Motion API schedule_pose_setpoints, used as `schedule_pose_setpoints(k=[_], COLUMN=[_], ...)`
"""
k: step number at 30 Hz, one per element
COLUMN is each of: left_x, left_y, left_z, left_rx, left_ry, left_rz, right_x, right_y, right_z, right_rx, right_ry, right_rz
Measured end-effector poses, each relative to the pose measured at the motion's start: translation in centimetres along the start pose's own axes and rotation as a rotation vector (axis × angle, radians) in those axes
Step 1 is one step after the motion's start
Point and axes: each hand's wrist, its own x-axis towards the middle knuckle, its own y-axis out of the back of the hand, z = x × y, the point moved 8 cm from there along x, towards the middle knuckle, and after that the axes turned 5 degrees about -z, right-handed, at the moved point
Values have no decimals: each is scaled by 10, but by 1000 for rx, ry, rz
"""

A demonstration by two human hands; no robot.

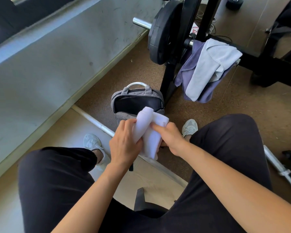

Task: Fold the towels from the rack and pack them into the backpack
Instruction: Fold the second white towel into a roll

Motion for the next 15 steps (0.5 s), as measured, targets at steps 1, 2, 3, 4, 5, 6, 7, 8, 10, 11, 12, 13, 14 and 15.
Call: schedule_pose_setpoints(k=[1,2,3,4,5,6,7,8,10,11,12,13,14,15], left_x=[-2,-4,-5,-7,-9,-12,-14,-16,-18,-19,-20,-21,-22,-23], left_y=[0,-1,-1,-3,-4,-5,-7,-9,-11,-12,-13,-14,-15,-14], left_z=[7,12,17,20,23,27,31,35,41,44,46,48,48,48], left_rx=[43,73,84,75,53,30,16,9,0,-7,-9,-10,-19,-37], left_ry=[-69,-138,-204,-265,-321,-373,-420,-458,-506,-525,-544,-560,-564,-559], left_rz=[20,35,49,53,49,38,25,11,-15,-28,-42,-53,-66,-79], right_x=[-1,-2,-4,-5,-5,-5,-5,-5,-6,-6,-7,-8,-9,-9], right_y=[-2,-3,-3,-3,-3,-3,-2,-2,-3,-5,-7,-9,-10,-10], right_z=[1,0,-1,-2,-1,-1,1,2,3,2,-2,-7,-13,-17], right_rx=[16,31,55,82,109,138,174,227,370,453,524,583,612,614], right_ry=[-14,-26,-39,-52,-69,-88,-108,-130,-177,-193,-201,-195,-176,-152], right_rz=[-3,-6,-8,-15,-24,-34,-38,-44,-89,-129,-177,-231,-282,-323])
